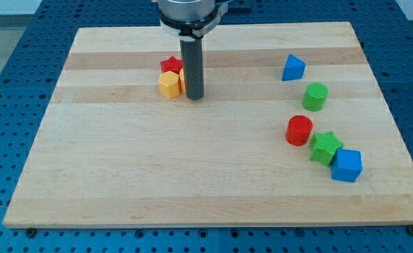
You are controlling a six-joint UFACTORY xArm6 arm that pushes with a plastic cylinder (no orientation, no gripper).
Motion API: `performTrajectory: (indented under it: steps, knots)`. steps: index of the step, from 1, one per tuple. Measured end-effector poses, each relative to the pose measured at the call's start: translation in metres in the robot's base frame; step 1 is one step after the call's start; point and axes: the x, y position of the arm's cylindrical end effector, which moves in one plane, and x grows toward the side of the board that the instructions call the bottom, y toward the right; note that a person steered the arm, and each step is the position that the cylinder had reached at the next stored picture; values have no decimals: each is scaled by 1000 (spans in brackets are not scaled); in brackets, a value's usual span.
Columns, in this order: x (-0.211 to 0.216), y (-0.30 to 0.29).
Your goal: Put your hand in between the red circle and the green star
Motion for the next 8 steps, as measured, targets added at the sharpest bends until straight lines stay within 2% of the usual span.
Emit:
performTrajectory:
  steps: [1, 3, 5, 8]
  knots:
    - [11, -3]
    - [31, 81]
    - [51, 136]
    - [56, 241]
